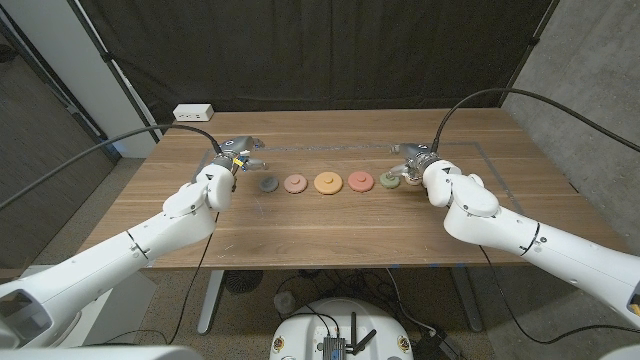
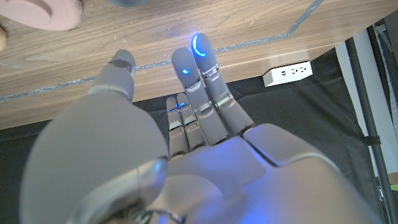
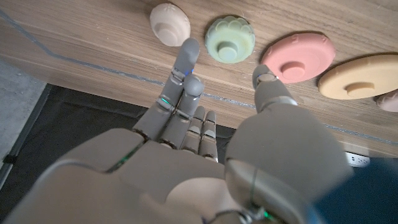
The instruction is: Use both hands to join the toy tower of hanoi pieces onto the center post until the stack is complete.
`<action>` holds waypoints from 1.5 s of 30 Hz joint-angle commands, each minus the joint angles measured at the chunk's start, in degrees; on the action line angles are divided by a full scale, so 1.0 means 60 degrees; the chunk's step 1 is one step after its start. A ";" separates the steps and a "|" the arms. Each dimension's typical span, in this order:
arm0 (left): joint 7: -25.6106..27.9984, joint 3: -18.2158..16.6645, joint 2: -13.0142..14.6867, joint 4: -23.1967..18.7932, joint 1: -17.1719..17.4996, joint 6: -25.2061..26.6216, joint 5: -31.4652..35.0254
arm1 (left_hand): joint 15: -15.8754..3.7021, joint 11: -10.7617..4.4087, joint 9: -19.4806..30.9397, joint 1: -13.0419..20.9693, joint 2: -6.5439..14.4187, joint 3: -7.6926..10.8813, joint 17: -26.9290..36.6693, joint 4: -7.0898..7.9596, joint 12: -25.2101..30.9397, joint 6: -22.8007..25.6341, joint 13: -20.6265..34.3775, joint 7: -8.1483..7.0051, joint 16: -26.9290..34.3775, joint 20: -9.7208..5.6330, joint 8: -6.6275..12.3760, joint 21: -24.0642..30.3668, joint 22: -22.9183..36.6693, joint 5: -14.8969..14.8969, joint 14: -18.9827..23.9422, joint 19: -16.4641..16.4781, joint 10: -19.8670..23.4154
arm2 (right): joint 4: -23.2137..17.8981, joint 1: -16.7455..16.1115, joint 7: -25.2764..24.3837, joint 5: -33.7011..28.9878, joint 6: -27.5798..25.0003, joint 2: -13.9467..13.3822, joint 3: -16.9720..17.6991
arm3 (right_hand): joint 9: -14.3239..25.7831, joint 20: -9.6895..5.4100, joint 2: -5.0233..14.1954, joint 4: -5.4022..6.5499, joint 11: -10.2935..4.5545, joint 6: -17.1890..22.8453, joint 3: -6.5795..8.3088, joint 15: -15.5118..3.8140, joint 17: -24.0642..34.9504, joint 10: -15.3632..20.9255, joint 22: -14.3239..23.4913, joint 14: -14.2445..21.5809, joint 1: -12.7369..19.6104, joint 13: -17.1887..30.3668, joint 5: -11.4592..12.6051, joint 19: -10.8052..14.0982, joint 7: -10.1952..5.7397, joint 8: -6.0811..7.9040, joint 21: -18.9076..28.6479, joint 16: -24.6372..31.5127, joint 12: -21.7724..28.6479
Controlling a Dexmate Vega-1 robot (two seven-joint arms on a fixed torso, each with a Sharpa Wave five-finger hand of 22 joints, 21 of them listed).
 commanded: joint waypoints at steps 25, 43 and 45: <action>0.0191 -0.0263 -0.0023 0.0143 0.0261 -0.0408 -0.0126 | -0.0457 -0.0049 0.0052 0.0128 0.0100 -0.0097 -0.0047 0.0005 -0.0146 -0.0024 0.0104 0.0034 0.0198 -0.0916 -0.0082 0.0250 -0.0121 0.0124 -0.0112 -0.0098 0.0028 | -0.0083 0.0684 0.1451 -0.0896 -0.0116 0.0726 -0.0643 | 0.0023 -0.0934 0.0091 0.0038 0.0080 -0.0318 -0.0247 -0.1127 -0.0172 -0.0051 -0.0153 -0.0102 -0.0005 0.0093 -0.0033 -0.0133 0.0065 -0.0026 0.0244 -0.0068 0.0049; 0.0184 -0.0312 0.0018 0.0022 0.0344 -0.0345 -0.0102 | -0.0458 -0.0045 0.0055 0.0128 0.0141 -0.0165 -0.0103 0.0015 -0.0182 -0.0011 0.0141 0.0039 0.0290 -0.0928 -0.0112 0.0393 -0.0221 0.0138 -0.0150 -0.0155 0.0059 | 0.0260 0.1219 0.2147 -0.1245 -0.0332 0.1156 -0.1186 | 0.0009 -0.0935 0.0126 0.0044 0.0143 -0.0498 -0.0382 -0.1127 -0.0278 -0.0112 -0.0291 -0.0145 0.0020 0.0123 -0.0033 -0.0210 0.0174 -0.0024 0.0384 -0.0059 0.0045; 0.0182 -0.0315 0.0021 0.0024 0.0346 -0.0357 -0.0105 | -0.0458 -0.0037 0.0055 0.0129 0.0144 -0.0171 -0.0097 0.0015 -0.0183 -0.0004 0.0144 0.0037 0.0307 -0.0921 -0.0112 0.0405 -0.0230 0.0139 -0.0144 -0.0160 0.0065 | 0.0317 0.1296 0.2239 -0.1287 -0.0368 0.1222 -0.1260 | 0.0008 -0.0935 0.0128 0.0044 0.0145 -0.0506 -0.0386 -0.1127 -0.0286 -0.0113 -0.0296 -0.0152 0.0022 0.0122 -0.0033 -0.0218 0.0168 -0.0024 0.0387 -0.0063 0.0045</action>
